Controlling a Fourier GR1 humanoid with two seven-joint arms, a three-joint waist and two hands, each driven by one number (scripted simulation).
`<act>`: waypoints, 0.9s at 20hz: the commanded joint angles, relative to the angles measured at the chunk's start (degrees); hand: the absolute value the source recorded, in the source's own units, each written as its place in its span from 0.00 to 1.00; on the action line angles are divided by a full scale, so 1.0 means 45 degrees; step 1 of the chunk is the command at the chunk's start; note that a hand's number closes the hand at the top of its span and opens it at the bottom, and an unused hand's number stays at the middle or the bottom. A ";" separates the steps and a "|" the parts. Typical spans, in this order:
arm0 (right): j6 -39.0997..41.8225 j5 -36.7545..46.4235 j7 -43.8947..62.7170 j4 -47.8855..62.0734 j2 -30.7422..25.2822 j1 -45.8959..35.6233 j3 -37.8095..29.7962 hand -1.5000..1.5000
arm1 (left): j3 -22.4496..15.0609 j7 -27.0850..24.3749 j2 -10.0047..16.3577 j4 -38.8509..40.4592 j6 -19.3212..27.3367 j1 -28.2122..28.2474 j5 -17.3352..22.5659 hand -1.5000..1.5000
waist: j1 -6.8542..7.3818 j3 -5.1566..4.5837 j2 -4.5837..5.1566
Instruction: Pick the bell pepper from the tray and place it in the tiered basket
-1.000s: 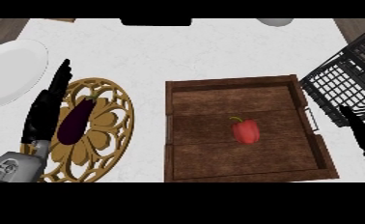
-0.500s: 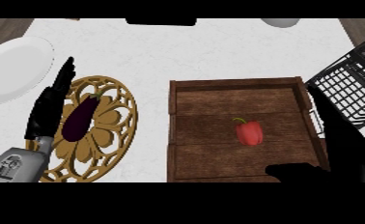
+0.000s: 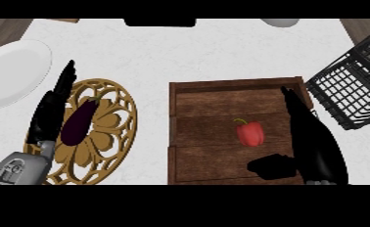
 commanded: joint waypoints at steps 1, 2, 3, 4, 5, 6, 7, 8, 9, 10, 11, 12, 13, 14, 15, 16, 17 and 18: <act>0.0863 0.0659 0.2946 0.0460 0.1004 -0.0500 0.0306 0.00 | -0.0084 0.0510 -0.0125 -0.0311 -0.0027 -0.0165 -0.0164 0.50 | -0.0113 0.0019 -0.0021; 0.1141 0.0468 0.2585 0.0748 0.0873 -0.0457 0.0036 0.00 | 0.0366 -0.0051 0.0205 -0.0024 -0.0290 0.0134 0.0032 0.50 | -0.0087 0.0017 -0.0006; 0.1613 0.0736 0.3177 0.0253 0.1145 -0.0764 0.0194 0.00 | 0.0250 0.0251 0.0043 0.0033 -0.0174 -0.0043 -0.0101 0.50 | -0.0142 0.0011 -0.0023; 0.1049 0.1670 0.2984 0.0463 0.1542 -0.0230 0.1095 0.00 | 0.0576 0.0063 0.0362 -0.0076 -0.0499 0.0047 0.0133 0.50 | -0.0128 0.0015 -0.0034; 0.1398 0.1946 0.3179 0.0618 0.1725 -0.0502 0.1221 0.00 | 0.0249 0.0100 -0.0108 0.0056 -0.0209 -0.0082 -0.0120 0.50 | -0.0156 0.0010 -0.0026; 0.1849 0.1709 0.3071 0.0411 0.1377 -0.0440 0.0686 0.00 | 0.0280 0.0224 -0.0105 0.0231 -0.0371 -0.0301 -0.0056 0.50 | -0.0238 0.0010 -0.0022; 0.1627 0.2443 0.3067 0.1116 0.1803 -0.0652 0.1105 0.00 | 0.0564 0.0138 0.0141 0.0396 -0.0524 -0.0408 0.0049 0.50 | -0.0168 0.0006 -0.0008; 0.2493 0.1681 0.3039 -0.0050 0.1015 -0.0312 0.0151 0.00 | 0.0626 0.0278 0.0062 0.0156 -0.0550 -0.0164 0.0239 0.50 | -0.0263 0.0009 -0.0049; 0.2006 0.2762 0.3182 0.0874 0.2083 -0.0632 0.0990 0.00 | 0.0374 0.0146 -0.0122 -0.0073 -0.0305 0.0042 -0.0090 0.50 | -0.0122 0.0009 -0.0039; 0.2585 0.2643 0.3184 0.0193 0.1863 -0.0385 0.0723 0.00 | 0.0346 0.0346 -0.0162 -0.0032 -0.0272 0.0063 -0.0142 0.50 | -0.0214 0.0010 -0.0055; 0.2442 0.2544 0.2841 0.0492 0.1713 -0.0303 0.0393 0.00 | 0.0357 -0.0063 -0.0245 -0.0031 -0.0205 0.0395 -0.0231 0.50 | -0.0168 0.0016 -0.0035; 0.2464 0.3111 0.2896 0.1212 0.2305 -0.0820 0.0894 0.00 | 0.0205 -0.0116 -0.0453 0.0580 -0.0230 -0.0085 -0.0435 0.50 | -0.0180 0.0010 0.0005; 0.2671 0.3771 0.3182 0.0582 0.2746 -0.0411 0.1365 0.00 | 0.0535 0.0243 -0.0076 -0.0138 -0.0305 -0.0119 -0.0249 0.50 | -0.0185 0.0011 -0.0059; 0.2633 0.3464 0.2723 0.1138 0.2621 -0.0357 0.1093 0.00 | 0.0421 0.0219 -0.0135 -0.0154 -0.0383 0.0273 -0.0286 0.50 | -0.0121 0.0021 -0.0030; 0.2995 0.3622 0.3168 0.1004 0.3084 -0.0919 0.0963 0.00 | 0.0840 0.0222 0.0186 0.0070 -0.0717 -0.0194 -0.0050 0.50 | -0.0140 0.0014 -0.0024; 0.2726 0.3859 0.2820 0.1423 0.3092 -0.0590 0.0920 0.00 | 0.0661 -0.0326 -0.0169 0.0500 -0.0623 0.0190 -0.0164 0.50 | -0.0166 0.0011 -0.0005; 0.2718 0.3956 0.2783 0.1573 0.3337 -0.0656 0.0752 0.00 | 0.0681 0.1357 0.0245 -0.0603 -0.0840 -0.0594 0.0022 0.50 | -0.0140 0.0029 -0.0039; 0.2724 0.4081 0.2577 0.1347 0.3388 -0.0307 0.0833 0.00 | 0.0664 -0.0346 -0.0435 0.1104 -0.0484 -0.0246 -0.0374 0.50 | -0.0292 0.0012 0.0012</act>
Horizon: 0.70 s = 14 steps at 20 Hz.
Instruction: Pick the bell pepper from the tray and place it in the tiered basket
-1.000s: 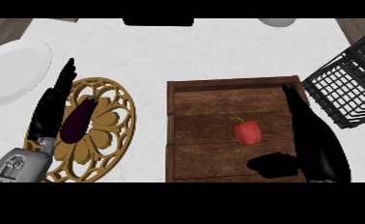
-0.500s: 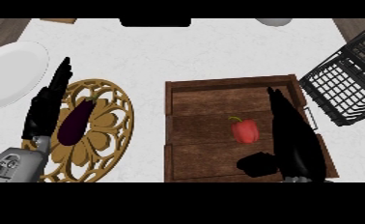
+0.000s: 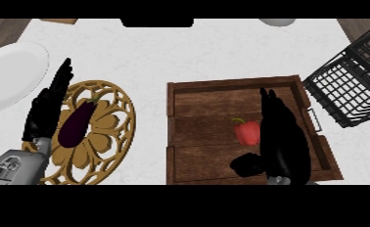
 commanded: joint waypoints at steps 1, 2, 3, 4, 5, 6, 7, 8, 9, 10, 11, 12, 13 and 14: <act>0.1245 0.0156 0.2000 0.0847 0.0558 -0.0421 -0.0687 0.00 | 0.0025 -0.0136 -0.0042 0.0058 -0.0165 -0.0002 -0.0172 0.50 | 0.0033 0.0008 0.0028; 0.1507 0.0633 0.2639 0.0180 0.0876 0.0026 -0.0050 0.00 | -0.0020 -0.0206 -0.0389 0.0338 -0.0044 -0.0045 -0.0136 0.50 | -0.0073 -0.0001 0.0003; 0.1097 0.0980 0.2427 0.0611 0.1155 0.0175 -0.0050 0.00 | 0.0205 0.0008 0.0063 -0.0456 -0.0271 0.0348 0.0043 0.50 | 0.0069 0.0009 -0.0019; 0.1587 0.0558 0.2105 0.0565 0.1095 -0.0046 -0.0657 0.00 | 0.0034 -0.0297 -0.0447 0.0595 -0.0019 -0.0157 -0.0291 0.50 | -0.0072 0.0003 0.0030; 0.1233 0.1001 0.2227 0.0856 0.1621 -0.0027 -0.0497 0.00 | -0.0093 -0.0137 -0.0377 -0.0287 0.0153 0.0156 -0.0472 0.50 | 0.0040 0.0010 -0.0001; 0.0912 0.1409 0.1998 0.1743 0.1980 -0.0025 -0.0309 0.00 | -0.0029 0.0157 -0.0501 -0.0172 0.0176 0.0040 -0.0349 0.50 | 0.0074 0.0011 0.0019; 0.1563 0.1131 0.1949 0.1156 0.1912 -0.0045 -0.0731 0.00 | 0.0018 0.0192 -0.0447 -0.0231 0.0108 0.0062 -0.0403 0.50 | 0.0026 0.0012 0.0006; 0.1193 0.1471 0.1879 0.0985 0.2106 0.0401 -0.0598 0.00 | -0.0017 -0.0170 -0.0622 0.0066 0.0006 0.0223 -0.0377 0.50 | -0.0024 0.0009 0.0006; 0.1441 0.1460 0.1691 0.0943 0.2097 0.0543 -0.0724 0.00 | 0.0399 -0.0043 -0.0014 -0.0169 -0.0277 0.0297 -0.0263 0.50 | 0.0016 0.0012 -0.0003; 0.1362 0.1358 0.1201 0.0880 0.1901 0.0971 -0.0965 0.00 | 0.0543 -0.0684 -0.0191 0.0208 -0.0524 0.0375 -0.0034 0.50 | -0.0029 0.0010 0.0010; 0.1115 0.1606 0.1287 0.1587 0.2389 0.0549 -0.1075 0.00 | 0.0232 -0.0440 -0.0559 0.0080 -0.0054 0.0221 -0.0461 0.50 | 0.0011 0.0012 0.0022; 0.1738 0.1679 0.1995 0.0893 0.2397 0.0254 -0.0996 0.00 | 0.0046 -0.0048 -0.0429 -0.0709 -0.0033 0.0872 -0.0554 0.50 | 0.0085 0.0014 -0.0018; 0.1155 0.1668 0.1695 0.1550 0.2403 0.0171 -0.0817 0.00 | 0.0513 -0.0308 -0.0120 -0.0588 -0.0652 0.0795 -0.0083 0.50 | 0.0106 0.0014 0.0005; 0.1557 0.1587 0.1050 0.1862 0.2408 0.0195 -0.1534 0.00 | 0.0444 0.0717 -0.0165 -0.0917 -0.0293 0.0182 -0.0317 0.50 | 0.0063 0.0021 0.0009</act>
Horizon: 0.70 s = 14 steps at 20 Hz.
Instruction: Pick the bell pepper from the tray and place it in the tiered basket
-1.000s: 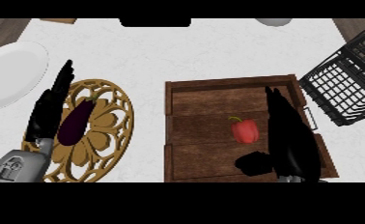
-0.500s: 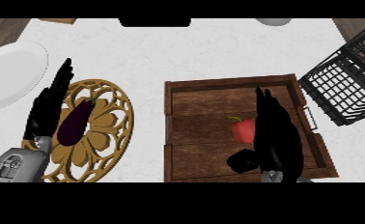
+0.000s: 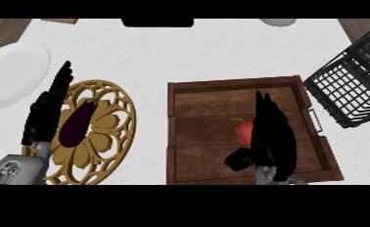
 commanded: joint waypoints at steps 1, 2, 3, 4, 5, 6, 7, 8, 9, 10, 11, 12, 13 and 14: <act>0.1008 -0.0229 0.1033 0.0136 -0.0063 -0.0202 -0.1211 0.00 | -0.0008 0.0684 -0.0010 -0.0627 0.0018 -0.0006 -0.0321 0.50 | -0.0023 0.0011 0.0003; 0.0939 -0.0157 0.1320 0.0881 0.0416 -0.0454 -0.0756 0.00 | 0.0091 0.0134 -0.0353 0.0565 -0.0107 -0.0515 -0.0258 0.50 | -0.0061 0.0002 0.0038; 0.0259 0.0318 0.1377 0.0551 0.0419 0.0278 -0.0024 0.00 | 0.0342 0.0406 0.0056 -0.0694 -0.0337 0.0184 -0.0078 0.50 | 0.0009 0.0008 -0.0003; 0.0034 0.0074 0.1853 0.0894 0.0422 -0.0332 0.0157 0.00 | 0.0479 -0.0342 -0.0294 0.0757 -0.0333 -0.0432 -0.0211 0.50 | -0.0038 0.0002 0.0028; 0.0358 0.0064 0.1039 0.0855 0.0425 0.0244 -0.0446 0.00 | 0.0263 0.0427 -0.0300 -0.0309 -0.0152 -0.0223 -0.0356 0.50 | -0.0028 0.0009 0.0008; 0.0404 -0.0146 0.0787 0.0763 0.0427 0.0214 -0.0715 0.00 | 0.0425 0.0226 -0.0299 0.0020 -0.0275 -0.0157 -0.0434 0.50 | -0.0037 0.0008 0.0013; -0.0047 0.0106 0.1024 0.1058 0.0428 0.0284 -0.0155 0.00 | 0.0567 -0.0603 -0.0228 0.0061 -0.0591 0.0537 -0.0240 0.50 | 0.0008 0.0005 0.0011; 0.1261 -0.0626 0.1138 0.0990 0.0429 -0.0969 -0.1379 0.00 | 0.0261 -0.0060 -0.0510 0.0344 -0.0289 -0.0141 -0.0646 0.50 | -0.0020 0.0004 0.0026; -0.0265 -0.0276 0.1090 0.1894 0.0430 -0.0343 -0.0413 0.00 | 0.0492 0.0230 -0.0222 -0.0288 -0.0462 0.0013 -0.0492 0.50 | 0.0039 0.0009 0.0017; 0.0838 -0.0381 0.0455 0.0970 0.0431 0.0269 -0.1199 0.00 | 0.0207 0.0158 -0.0482 -0.0755 -0.0144 0.0537 -0.0814 0.50 | -0.0010 0.0009 -0.0003; -0.1005 -0.0429 0.0318 0.2485 0.0432 -0.0189 -0.0677 0.00 | 0.0340 0.0769 -0.0579 -0.0305 -0.0251 -0.0254 -0.0799 0.50 | 0.0008 0.0012 0.0025; -0.0141 -0.0409 0.0495 0.2168 0.0432 -0.0161 -0.0885 0.00 | 0.0158 0.0507 -0.0739 -0.0433 -0.0137 -0.0146 -0.1047 0.50 | -0.0011 0.0009 0.0018; -0.0528 -0.0679 0.0622 0.2570 0.0433 -0.0466 -0.0813 0.00 | 0.0378 0.0480 -0.0644 -0.0593 -0.0306 0.0347 -0.0884 0.50 | 0.0039 0.0009 0.0017; -0.0311 -0.1163 0.0443 0.2864 0.0433 -0.0905 -0.1280 0.00 | 0.0875 -0.0100 -0.0119 -0.0522 -0.0939 0.0531 -0.0483 0.50 | 0.0068 0.0008 0.0022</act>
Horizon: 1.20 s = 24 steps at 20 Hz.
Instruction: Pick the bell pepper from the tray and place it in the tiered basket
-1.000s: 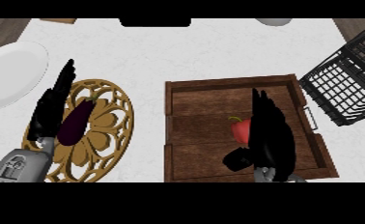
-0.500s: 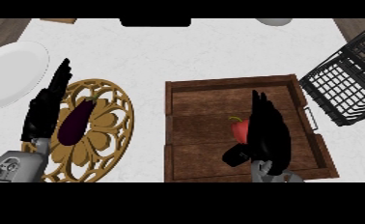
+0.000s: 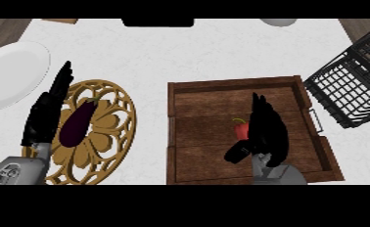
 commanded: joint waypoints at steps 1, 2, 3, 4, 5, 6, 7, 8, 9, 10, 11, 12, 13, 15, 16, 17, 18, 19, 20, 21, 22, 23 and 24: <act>-0.0255 -0.0591 0.0837 0.1079 0.0109 -0.0487 -0.0339 0.00 | 0.0075 -0.0130 -0.0505 0.0589 -0.0132 -0.0415 -0.0306 0.50 | -0.0042 0.0000 0.0013; -0.0221 -0.0817 0.0199 0.1672 0.0109 -0.0098 -0.0587 1.00 | 0.0150 0.0341 -0.0293 -0.0225 -0.0146 -0.0098 -0.0140 0.50 | 0.0005 0.0004 0.0009; 0.1001 -0.1535 0.1858 0.0588 0.0110 -0.0364 0.0259 1.00 | 0.0646 -0.0255 0.0177 0.0350 -0.0644 0.0006 0.0224 0.50 | 0.0008 -0.0005 0.0000; 0.1032 -0.1345 0.0320 0.1357 0.0109 -0.0048 0.0233 1.00 | 0.0122 0.0731 -0.0339 -0.0003 0.0019 -0.0628 -0.0391 0.50 | -0.0032 0.0003 0.0007; 0.1381 -0.0944 -0.0337 0.1636 -0.0155 -0.0258 0.0159 1.00 | 0.0488 -0.0017 -0.0006 0.0305 -0.0476 -0.0269 -0.0112 0.50 | -0.0007 -0.0002 0.0011; 0.2075 -0.0322 0.0155 0.1115 -0.0518 -0.0490 0.0691 1.00 | 0.0229 -0.0018 -0.0287 0.0058 0.0055 0.0024 -0.0454 0.50 | 0.0017 -0.0008 -0.0012; 0.1105 0.0537 0.0111 0.1595 -0.0131 -0.0242 0.1380 1.00 | 0.0478 0.0035 0.0110 -0.0092 -0.0556 -0.0069 -0.0105 0.50 | 0.0038 -0.0005 -0.0011; 0.1996 0.0231 0.0367 0.0787 -0.0315 -0.0194 0.1226 1.00 | 0.0442 0.0080 -0.0268 0.0126 -0.0308 0.0015 -0.0173 0.50 | -0.0036 -0.0007 -0.0019; 0.1577 0.0187 0.0154 0.1582 -0.0084 -0.0732 0.0582 1.00 | 0.0344 0.0111 -0.0314 -0.0133 -0.0206 0.0024 -0.0524 0.50 | -0.0002 -0.0002 -0.0004; 0.1125 0.0071 0.0509 0.1825 0.0100 -0.0981 0.0951 1.00 | 0.0209 0.0346 -0.0637 -0.0245 -0.0313 0.0059 -0.0398 0.50 | 0.0013 -0.0001 -0.0002; 0.0529 0.0229 -0.0196 0.1664 0.0101 -0.0575 0.0472 1.00 | 0.0761 0.0290 -0.0413 0.0040 -0.0645 -0.0238 -0.0419 0.50 | -0.0037 0.0000 -0.0003; 0.0483 -0.0311 -0.0242 0.1140 0.0103 -0.0332 0.0067 1.00 | 0.0893 -0.0048 -0.0458 0.0833 -0.0767 -0.0713 -0.0324 0.50 | -0.0084 -0.0002 0.0004; -0.0614 -0.0634 -0.0430 0.2029 0.0105 -0.0748 0.0126 1.00 | 0.0203 -0.0078 -0.0858 -0.0319 -0.0278 0.0438 -0.0844 0.50 | 0.0019 0.0003 0.0000; -0.0348 -0.0842 0.0193 0.0893 0.0105 -0.0594 0.0536 1.00 | 0.0600 0.0095 -0.0846 0.0251 -0.0485 -0.0208 -0.0861 0.50 | -0.0047 0.0000 -0.0006; -0.0241 -0.0843 0.1072 0.0334 0.0106 -0.0841 0.0843 1.00 | 0.0494 0.0374 -0.0862 -0.0235 -0.0478 -0.0071 -0.0879 0.50 | -0.0031 0.0000 -0.0016; 0.0787 -0.0965 -0.1272 -0.1618 -0.0591 0.1416 0.1468 1.00 | 0.0619 0.1048 -0.0503 -0.1216 -0.0513 0.0437 -0.0695 0.50 | -0.0103 0.0005 -0.0069; 0.1622 -0.1583 -0.2429 -0.1686 -0.1050 0.1399 0.2087 1.00 | 0.0798 0.0226 -0.0601 0.0008 -0.0455 0.0055 -0.0638 0.50 | -0.0230 -0.0002 -0.0066; 0.1448 -0.2060 -0.4283 -0.1839 -0.1897 0.1987 0.2508 1.00 | 0.0988 0.0261 -0.0358 -0.0345 -0.0633 0.0309 -0.0370 0.50 | -0.0224 0.0017 -0.0130; 0.1879 -0.2155 -0.5265 -0.1747 -0.2362 0.2141 0.3376 1.00 | 0.0840 0.0281 -0.0517 -0.0207 -0.0505 0.0169 -0.0509 0.50 | -0.0244 0.0026 -0.0130; 0.2286 -0.2183 -0.5809 -0.2047 -0.2399 0.2309 0.4533 1.00 | 0.0692 0.0200 -0.0668 -0.0069 -0.0362 0.0150 -0.0678 0.50 | -0.0257 0.0022 -0.0166; 0.2581 -0.2311 -0.6714 -0.2466 -0.3058 0.2287 0.4935 1.00 | 0.0831 0.0276 -0.0474 -0.0087 -0.0507 0.0101 -0.0573 0.50 | -0.0200 0.0036 -0.0210; 0.2789 -0.2636 -0.7371 -0.3276 -0.3866 0.2655 0.4873 1.00 | 0.0815 0.0205 -0.0530 -0.0042 -0.0372 0.0249 -0.0679 0.50 | -0.0382 0.0033 -0.0218; 0.2619 -0.2852 -0.8023 -0.4217 -0.4579 0.3182 0.4787 1.00 | 0.0714 0.0464 -0.0748 -0.0255 -0.0354 0.0122 -0.0566 0.50 | -0.0596 0.0044 -0.0242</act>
